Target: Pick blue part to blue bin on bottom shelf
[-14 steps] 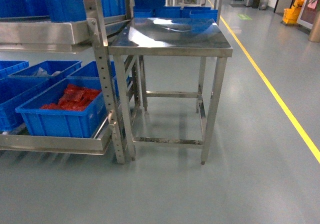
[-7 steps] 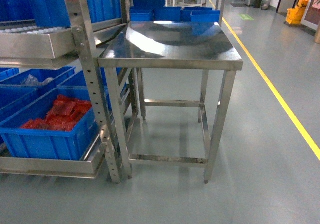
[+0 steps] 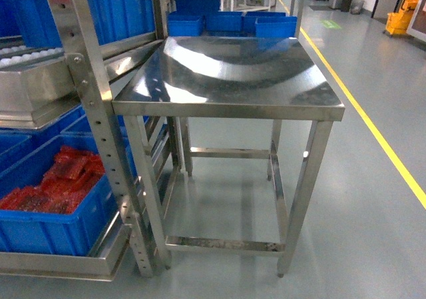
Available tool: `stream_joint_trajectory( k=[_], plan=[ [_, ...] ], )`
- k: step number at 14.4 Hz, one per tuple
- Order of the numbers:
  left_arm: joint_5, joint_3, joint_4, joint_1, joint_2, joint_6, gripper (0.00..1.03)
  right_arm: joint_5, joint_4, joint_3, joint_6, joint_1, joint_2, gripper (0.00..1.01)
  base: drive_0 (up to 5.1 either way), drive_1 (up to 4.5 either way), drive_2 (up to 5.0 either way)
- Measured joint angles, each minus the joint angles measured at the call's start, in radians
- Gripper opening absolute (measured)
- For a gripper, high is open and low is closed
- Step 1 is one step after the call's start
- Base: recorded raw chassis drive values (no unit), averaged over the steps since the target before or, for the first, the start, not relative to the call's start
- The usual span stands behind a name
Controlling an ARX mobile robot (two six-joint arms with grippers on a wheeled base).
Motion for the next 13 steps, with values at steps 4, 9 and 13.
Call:
stream_joint_trajectory(
  k=[4,9,13],
  plan=[
    [0.000,0.000,-0.001,0.000,0.000,0.000,0.43,0.000,0.002,0.000,0.000,0.000,0.000,0.98,0.0,4.21,-4.3],
    [0.003,0.000,0.000,0.002,0.005,0.000,0.43,0.001,0.002,0.000,0.000,0.000,0.000,0.98,0.0,0.82,-0.9],
    [0.003,0.000,-0.001,0.000,0.002,0.000,0.43,0.000,0.001,0.000,0.000,0.000,0.000,0.98,-4.8,2.62,2.6]
  ],
)
